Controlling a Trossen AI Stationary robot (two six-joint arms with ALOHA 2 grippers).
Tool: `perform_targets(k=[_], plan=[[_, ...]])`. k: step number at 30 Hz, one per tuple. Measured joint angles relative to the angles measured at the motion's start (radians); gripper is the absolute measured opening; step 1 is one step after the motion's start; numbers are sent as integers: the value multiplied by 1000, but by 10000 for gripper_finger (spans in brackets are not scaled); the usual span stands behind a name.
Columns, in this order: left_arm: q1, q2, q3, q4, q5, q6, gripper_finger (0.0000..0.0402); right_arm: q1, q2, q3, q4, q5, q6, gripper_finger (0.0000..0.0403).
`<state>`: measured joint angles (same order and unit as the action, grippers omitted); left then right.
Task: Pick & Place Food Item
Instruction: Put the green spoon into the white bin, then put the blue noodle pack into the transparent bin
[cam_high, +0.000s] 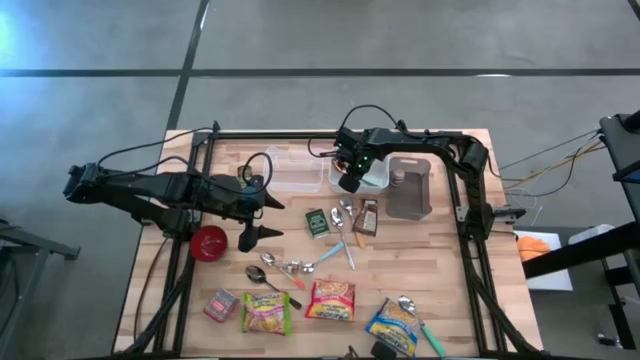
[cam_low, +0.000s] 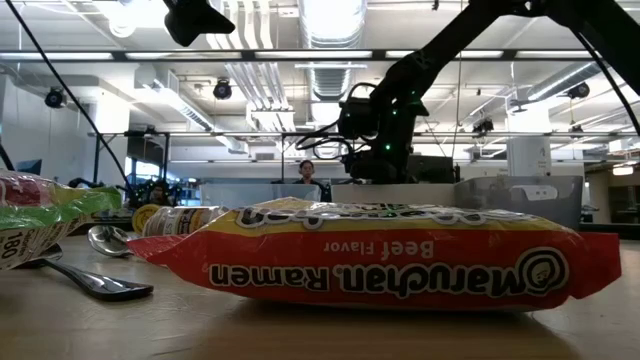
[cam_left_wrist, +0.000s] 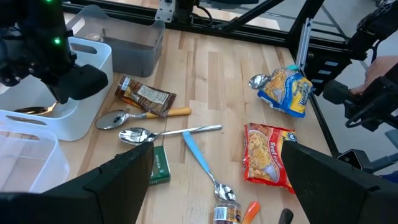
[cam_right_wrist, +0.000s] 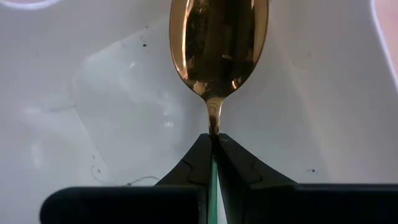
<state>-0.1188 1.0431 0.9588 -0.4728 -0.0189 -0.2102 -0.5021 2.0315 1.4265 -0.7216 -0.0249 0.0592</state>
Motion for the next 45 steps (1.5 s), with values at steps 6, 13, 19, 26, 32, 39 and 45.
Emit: perform_targets(k=[6,13,19,26,32,39,45], plan=[[0,0,0,0,0,0,354,0,0,0,0,-2,12,21],[0,0,0,0,0,0,354,0,0,0,0,-2,9,103],[0,0,0,0,0,0,355,0,0,0,-2,-3,10,160],[0,0,0,0,0,0,355,0,-6,0,-12,-5,17,191],[0,0,0,0,0,0,355,0,-55,0,-29,-5,23,192],[0,0,0,0,0,0,355,25,-160,0,-85,2,46,192],[0,0,0,0,0,0,355,124,-227,0,-168,128,14,192]])
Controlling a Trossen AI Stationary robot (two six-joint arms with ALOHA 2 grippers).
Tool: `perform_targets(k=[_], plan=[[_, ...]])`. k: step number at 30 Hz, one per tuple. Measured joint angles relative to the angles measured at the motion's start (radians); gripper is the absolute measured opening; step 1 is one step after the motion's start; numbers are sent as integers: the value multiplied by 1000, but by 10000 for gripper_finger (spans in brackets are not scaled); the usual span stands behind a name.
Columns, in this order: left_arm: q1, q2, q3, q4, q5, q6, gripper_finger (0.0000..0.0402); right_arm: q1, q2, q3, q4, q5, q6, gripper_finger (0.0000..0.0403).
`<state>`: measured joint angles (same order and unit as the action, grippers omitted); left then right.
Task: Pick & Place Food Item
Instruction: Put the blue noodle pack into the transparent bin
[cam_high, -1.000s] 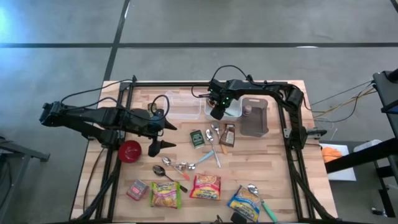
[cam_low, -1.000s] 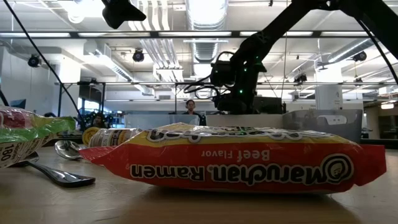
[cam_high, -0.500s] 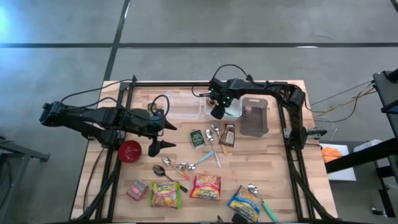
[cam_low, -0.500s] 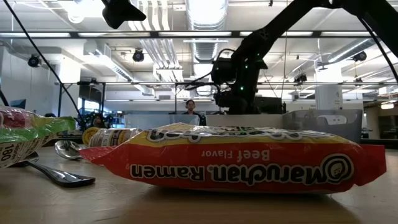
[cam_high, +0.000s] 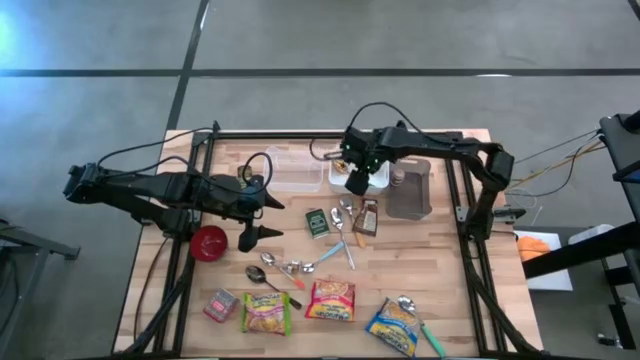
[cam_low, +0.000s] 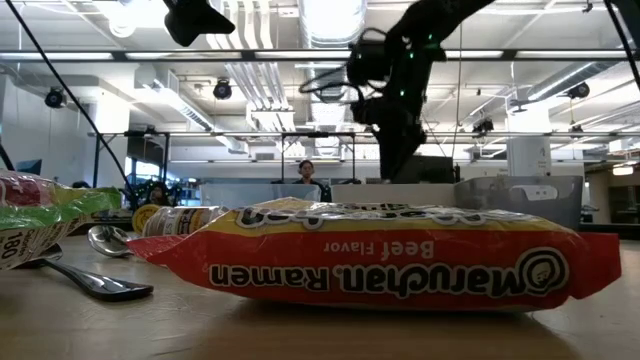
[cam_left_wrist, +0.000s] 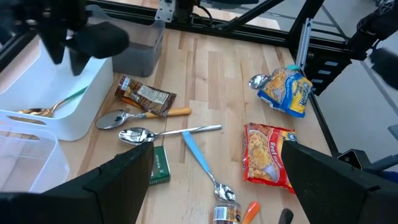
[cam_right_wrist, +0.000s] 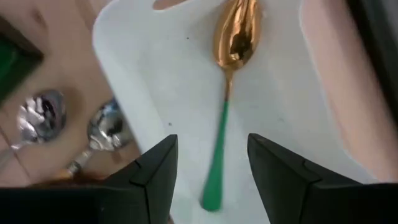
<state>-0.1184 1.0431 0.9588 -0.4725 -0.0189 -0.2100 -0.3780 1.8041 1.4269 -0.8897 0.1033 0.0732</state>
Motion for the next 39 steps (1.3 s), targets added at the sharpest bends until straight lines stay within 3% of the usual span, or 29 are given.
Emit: perform_targets(k=[4,15,23,31,35,39], plan=[[0,0,0,0,0,0,355,92,-29,-2,-50,122,-37,191],[0,0,0,0,0,0,355,338,-127,-29,-93,122,-25,191],[0,0,0,0,0,0,354,476,-242,-164,-106,-96,182,191],[0,0,0,0,0,0,354,648,-338,-319,-90,-136,520,191],[0,0,0,-1,0,0,354,717,-353,-408,-15,-194,658,191],[0,0,0,-1,0,0,354,772,-354,-500,165,-292,754,191]])
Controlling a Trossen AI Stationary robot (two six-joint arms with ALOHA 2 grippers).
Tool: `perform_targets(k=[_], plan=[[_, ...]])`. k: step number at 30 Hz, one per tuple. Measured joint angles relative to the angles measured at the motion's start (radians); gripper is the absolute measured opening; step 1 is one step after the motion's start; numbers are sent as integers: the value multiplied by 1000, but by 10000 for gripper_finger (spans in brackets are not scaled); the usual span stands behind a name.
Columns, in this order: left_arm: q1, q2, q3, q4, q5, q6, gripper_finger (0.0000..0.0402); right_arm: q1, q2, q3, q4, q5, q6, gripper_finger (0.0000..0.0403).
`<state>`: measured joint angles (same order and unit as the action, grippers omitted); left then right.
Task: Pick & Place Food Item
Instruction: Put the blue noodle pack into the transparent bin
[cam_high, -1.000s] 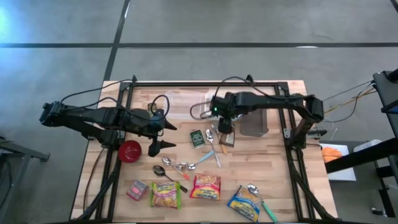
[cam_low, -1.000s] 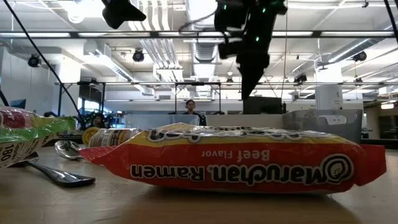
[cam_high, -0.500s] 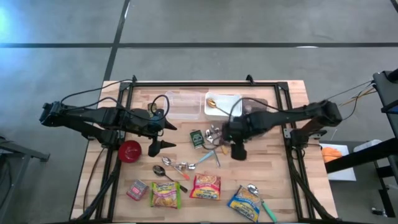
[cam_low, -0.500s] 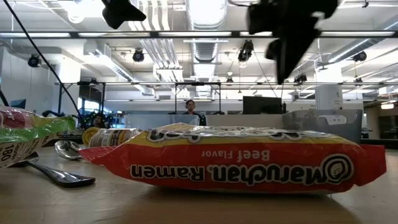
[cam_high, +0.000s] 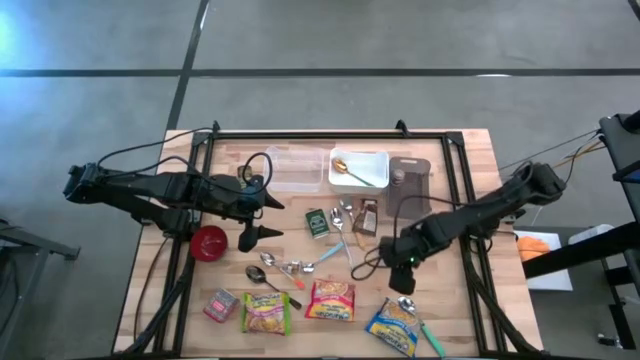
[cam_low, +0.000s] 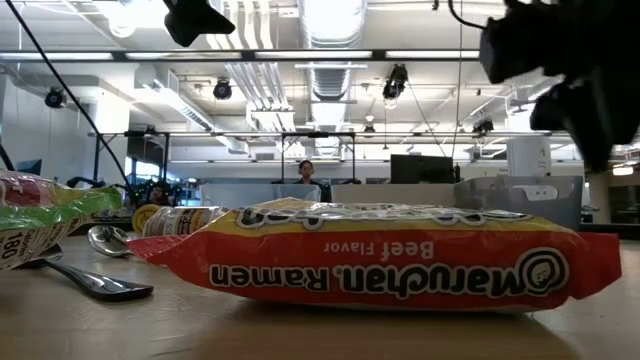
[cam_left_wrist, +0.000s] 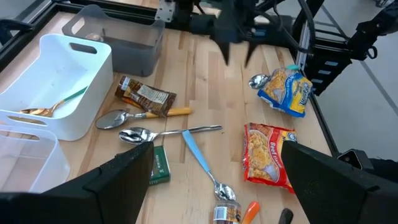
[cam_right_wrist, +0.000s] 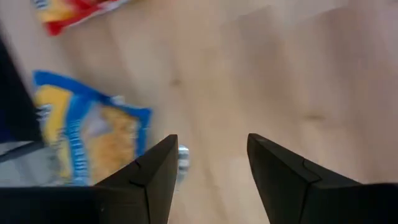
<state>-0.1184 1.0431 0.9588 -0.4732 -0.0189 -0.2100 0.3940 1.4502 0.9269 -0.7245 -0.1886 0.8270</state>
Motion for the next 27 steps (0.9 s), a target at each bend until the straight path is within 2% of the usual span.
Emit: perform_targets(k=[3,8,14,22,27], plan=[[0,0,0,0,0,0,354,35,1,-41,121,-21,52,191],[0,0,0,0,0,0,354,73,1,-75,222,-21,140,191],[0,0,0,0,0,0,354,108,28,-86,246,-21,222,191],[0,0,0,0,0,0,354,126,120,-87,384,-26,198,191],[0,0,0,0,0,0,354,125,155,-87,399,-39,194,191]])
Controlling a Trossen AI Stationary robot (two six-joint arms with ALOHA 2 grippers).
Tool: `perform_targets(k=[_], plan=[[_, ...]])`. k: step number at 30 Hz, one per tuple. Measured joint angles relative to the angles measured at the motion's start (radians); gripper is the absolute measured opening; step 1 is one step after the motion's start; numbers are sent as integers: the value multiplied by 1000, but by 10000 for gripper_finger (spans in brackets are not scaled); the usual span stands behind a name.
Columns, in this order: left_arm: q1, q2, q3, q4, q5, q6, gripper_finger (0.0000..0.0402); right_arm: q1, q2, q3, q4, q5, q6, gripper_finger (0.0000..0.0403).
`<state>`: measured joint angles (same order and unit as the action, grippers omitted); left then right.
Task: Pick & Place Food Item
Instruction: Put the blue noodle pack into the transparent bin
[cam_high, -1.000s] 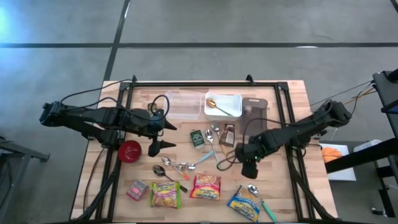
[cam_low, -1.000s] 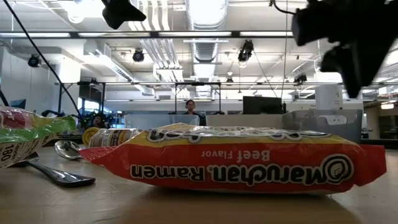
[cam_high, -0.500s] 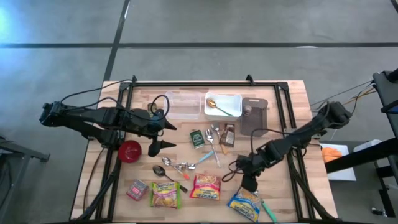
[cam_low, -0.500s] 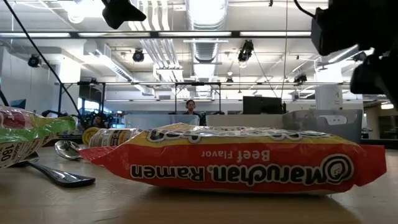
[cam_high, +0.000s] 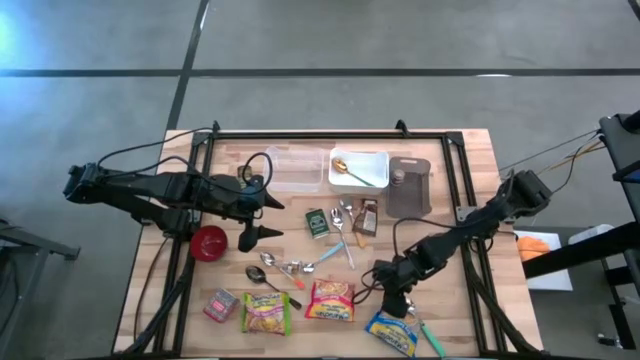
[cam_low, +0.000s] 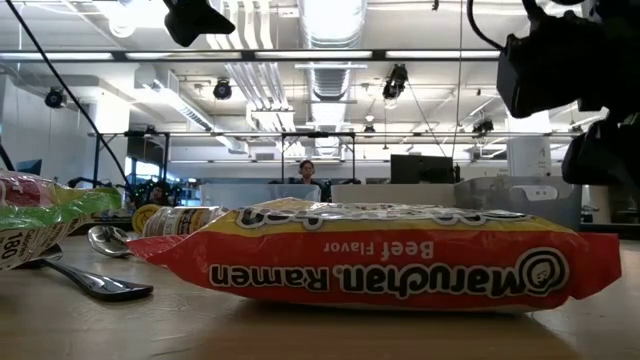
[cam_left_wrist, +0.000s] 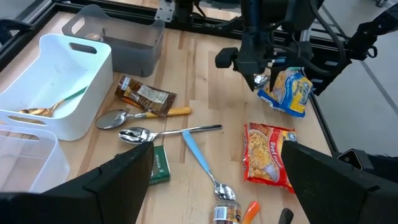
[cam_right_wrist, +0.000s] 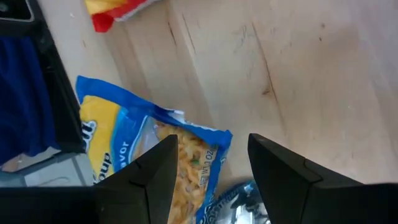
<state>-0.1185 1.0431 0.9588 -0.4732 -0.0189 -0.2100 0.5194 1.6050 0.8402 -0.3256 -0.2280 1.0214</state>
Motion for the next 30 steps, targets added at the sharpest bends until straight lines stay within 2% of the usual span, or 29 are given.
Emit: perform_targets(k=[4,15,22,26,30], plan=[[0,0,0,0,0,0,354,0,13,0,25,-41,8,191],[0,0,0,0,0,0,354,2,77,1,75,-43,-17,191],[0,0,0,0,0,0,354,2,110,3,78,-47,-90,189],[0,0,0,0,0,0,354,2,101,1,76,-35,-121,153],[0,0,0,0,0,0,354,2,100,1,81,-34,-166,77]])
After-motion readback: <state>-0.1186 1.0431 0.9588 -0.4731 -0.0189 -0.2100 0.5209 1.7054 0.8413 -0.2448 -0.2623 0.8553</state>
